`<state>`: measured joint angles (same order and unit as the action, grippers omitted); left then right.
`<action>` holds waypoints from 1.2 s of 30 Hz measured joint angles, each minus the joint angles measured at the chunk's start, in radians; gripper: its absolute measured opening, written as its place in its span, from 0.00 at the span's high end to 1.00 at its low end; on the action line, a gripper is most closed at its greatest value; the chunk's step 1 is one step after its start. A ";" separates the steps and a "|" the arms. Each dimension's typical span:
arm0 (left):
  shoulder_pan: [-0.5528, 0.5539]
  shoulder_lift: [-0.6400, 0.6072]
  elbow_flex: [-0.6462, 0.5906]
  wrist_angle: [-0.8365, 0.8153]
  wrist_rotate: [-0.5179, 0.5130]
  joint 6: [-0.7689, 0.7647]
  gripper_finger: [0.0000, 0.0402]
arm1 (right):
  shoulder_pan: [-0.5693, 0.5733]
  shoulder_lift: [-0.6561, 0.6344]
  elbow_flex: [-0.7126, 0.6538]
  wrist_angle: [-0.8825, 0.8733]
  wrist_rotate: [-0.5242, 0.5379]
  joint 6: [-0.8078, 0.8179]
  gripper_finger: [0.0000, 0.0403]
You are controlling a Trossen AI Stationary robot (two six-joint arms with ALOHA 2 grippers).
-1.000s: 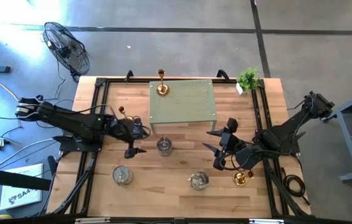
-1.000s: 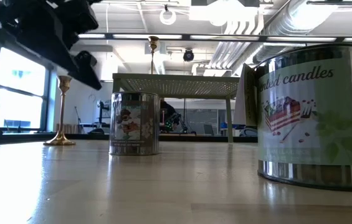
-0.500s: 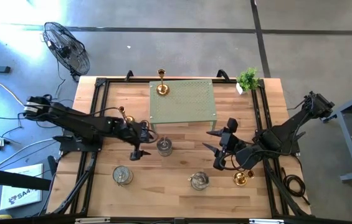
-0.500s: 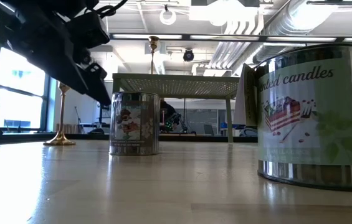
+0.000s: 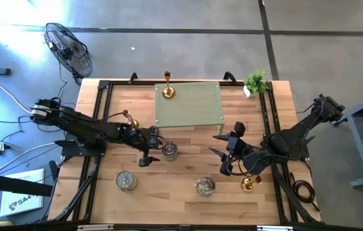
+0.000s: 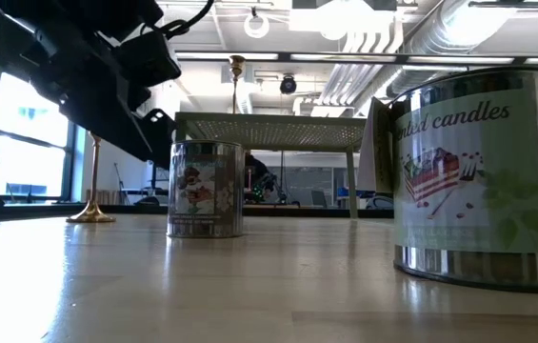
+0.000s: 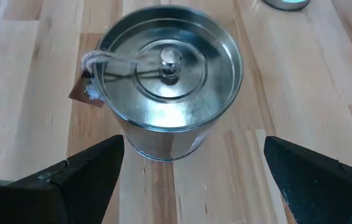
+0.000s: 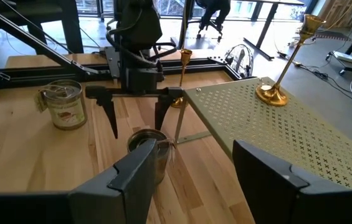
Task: Pick & Place candle stick holders
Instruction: Put the top silver scented candle on the shelf
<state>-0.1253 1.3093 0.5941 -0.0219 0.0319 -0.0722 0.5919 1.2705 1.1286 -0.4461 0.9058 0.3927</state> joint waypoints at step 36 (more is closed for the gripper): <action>0.000 0.070 0.000 0.205 0.005 0.014 0.06 | 0.000 0.035 0.000 0.002 0.001 -0.004 0.49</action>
<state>-0.1251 1.3788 0.5941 0.1834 0.0372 -0.0578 0.5915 1.3052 1.1282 -0.4438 0.9070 0.3889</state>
